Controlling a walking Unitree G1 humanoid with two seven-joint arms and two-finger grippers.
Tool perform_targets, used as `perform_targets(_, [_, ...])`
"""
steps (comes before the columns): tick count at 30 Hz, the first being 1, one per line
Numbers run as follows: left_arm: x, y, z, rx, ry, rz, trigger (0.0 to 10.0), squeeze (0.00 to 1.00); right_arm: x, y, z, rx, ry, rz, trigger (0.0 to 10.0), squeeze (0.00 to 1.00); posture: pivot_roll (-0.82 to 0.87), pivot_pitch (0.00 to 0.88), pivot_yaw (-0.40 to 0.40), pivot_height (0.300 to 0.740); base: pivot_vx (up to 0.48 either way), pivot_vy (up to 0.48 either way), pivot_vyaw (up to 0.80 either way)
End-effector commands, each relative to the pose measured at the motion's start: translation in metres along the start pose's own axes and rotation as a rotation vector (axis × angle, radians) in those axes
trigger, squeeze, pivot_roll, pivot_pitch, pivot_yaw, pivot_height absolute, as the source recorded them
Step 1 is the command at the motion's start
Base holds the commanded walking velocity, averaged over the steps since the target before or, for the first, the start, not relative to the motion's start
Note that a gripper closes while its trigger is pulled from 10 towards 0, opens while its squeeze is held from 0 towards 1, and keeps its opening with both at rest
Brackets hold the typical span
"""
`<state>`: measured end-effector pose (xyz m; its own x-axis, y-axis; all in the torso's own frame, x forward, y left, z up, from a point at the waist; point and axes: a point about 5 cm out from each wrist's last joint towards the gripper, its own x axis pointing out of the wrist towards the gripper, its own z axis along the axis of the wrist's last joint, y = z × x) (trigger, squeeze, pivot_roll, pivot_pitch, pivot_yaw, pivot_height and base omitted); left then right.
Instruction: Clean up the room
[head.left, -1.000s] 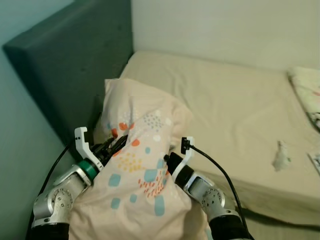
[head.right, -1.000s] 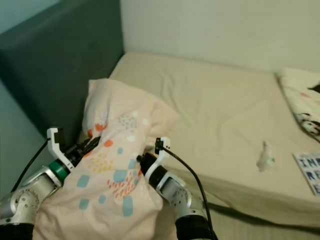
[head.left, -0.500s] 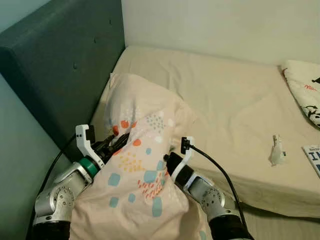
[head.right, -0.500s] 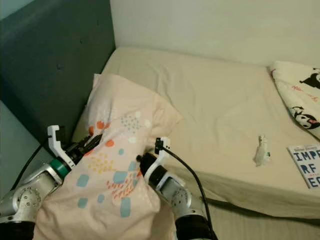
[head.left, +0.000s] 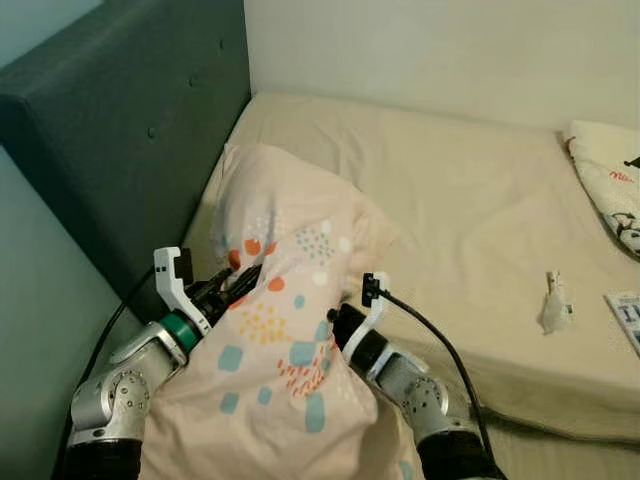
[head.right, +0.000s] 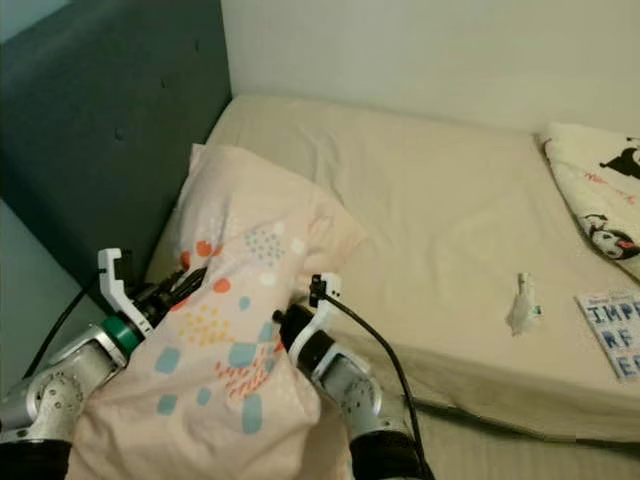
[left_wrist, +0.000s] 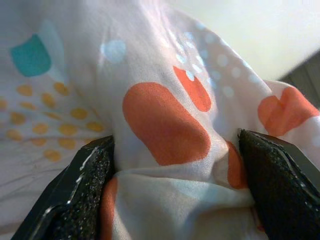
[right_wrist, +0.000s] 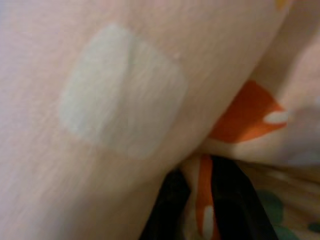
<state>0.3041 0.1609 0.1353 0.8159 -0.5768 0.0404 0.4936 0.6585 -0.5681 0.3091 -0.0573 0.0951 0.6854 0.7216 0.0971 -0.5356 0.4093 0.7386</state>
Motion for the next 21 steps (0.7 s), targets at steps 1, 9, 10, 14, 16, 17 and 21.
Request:
perform_targets(1, [0.007,-0.0097,-0.0135,-0.04,0.051,-0.071,10.0,0.0,0.0234,0.0279,-0.006,0.011,-0.008,0.132,10.0,0.0,0.24,0.07,0.048,0.74,0.345,0.0,0.79])
perform_targets(9, [0.006,-0.0088,-0.013,-0.039,0.056,-0.069,10.0,0.0,0.0238,0.0256,-0.0054,0.026,-0.019,0.115,10.0,0.0,0.25,0.068,0.049,0.74,0.356,0.0,0.0])
perform_targets(10, [0.0059,-0.0088,-0.013,-0.039,0.057,-0.07,10.0,0.0,0.0238,0.0254,-0.0056,0.025,-0.019,0.113,10.0,0.0,0.25,0.068,0.049,0.74,0.36,0.0,0.0])
perform_targets(14, [0.0057,-0.0089,-0.0131,-0.039,0.063,-0.073,10.0,0.0,0.0239,0.0252,-0.0059,0.023,-0.022,0.109,10.0,0.0,0.25,0.065,0.053,0.74,0.359,0.0,0.0])
perform_targets(16, [0.0059,-0.0091,-0.0134,-0.037,0.067,-0.076,10.0,0.0,0.0239,0.0252,-0.006,0.024,-0.023,0.109,10.0,0.0,0.25,0.065,0.054,0.74,0.36,0.0,0.0])
perform_targets(17, [0.006,-0.0093,-0.0135,-0.035,0.07,-0.077,10.0,0.0,0.0239,0.0251,-0.0061,0.024,-0.023,0.108,10.0,0.0,0.25,0.065,0.054,0.74,0.36,0.0,0.0])
perform_targets(21, [0.0078,-0.011,-0.0151,-0.019,0.081,-0.089,10.0,0.0,0.0234,0.0241,-0.006,0.027,-0.027,0.102,10.0,0.0,0.25,0.064,0.055,0.74,0.159,0.0,0.0])
